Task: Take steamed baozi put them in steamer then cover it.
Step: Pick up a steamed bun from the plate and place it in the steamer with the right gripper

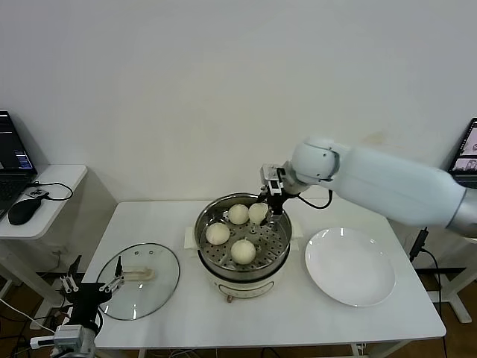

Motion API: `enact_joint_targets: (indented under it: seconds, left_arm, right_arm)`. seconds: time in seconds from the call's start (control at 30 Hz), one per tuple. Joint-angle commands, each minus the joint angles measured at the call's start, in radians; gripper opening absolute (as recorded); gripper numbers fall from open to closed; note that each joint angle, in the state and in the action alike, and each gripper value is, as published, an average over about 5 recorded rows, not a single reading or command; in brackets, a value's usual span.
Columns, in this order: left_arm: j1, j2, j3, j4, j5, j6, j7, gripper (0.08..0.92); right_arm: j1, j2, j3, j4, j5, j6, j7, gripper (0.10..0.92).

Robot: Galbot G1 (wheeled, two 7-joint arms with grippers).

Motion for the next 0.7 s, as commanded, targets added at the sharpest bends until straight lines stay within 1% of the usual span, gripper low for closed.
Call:
enact_joint_targets:
  seconds: [0.03, 0.13, 0.53, 0.63, 0.7]
  left_arm:
    - [-0.005, 0.000, 0.002, 0.006, -0.001, 0.000, 0.000, 0.823]
    - [-0.007, 0.000, 0.002, 0.009, -0.002, 0.000, 0.000, 0.823]
    - [-0.005, -0.002, 0.001, 0.008, -0.003, 0.000, -0.001, 0.823]
    - [-0.003, -0.003, 0.000, 0.004, -0.005, 0.000, -0.002, 0.823]
    - [-0.003, -0.001, -0.002, 0.002, -0.006, 0.000, -0.002, 0.823]
  right_arm:
    - [-0.063, 0.082, -0.030, -0.096, -0.112, 0.023, -0.026, 0.634]
    - [-0.073, 0.081, -0.027, -0.112, -0.141, 0.041, -0.040, 0.634]
    - [-0.089, 0.080, -0.013, -0.111, -0.143, 0.037, -0.039, 0.641]
    - [-0.078, 0.069, 0.001, -0.102, -0.138, 0.035, -0.039, 0.692]
    - [-0.063, 0.054, 0.012, -0.090, -0.131, 0.035, -0.040, 0.750]
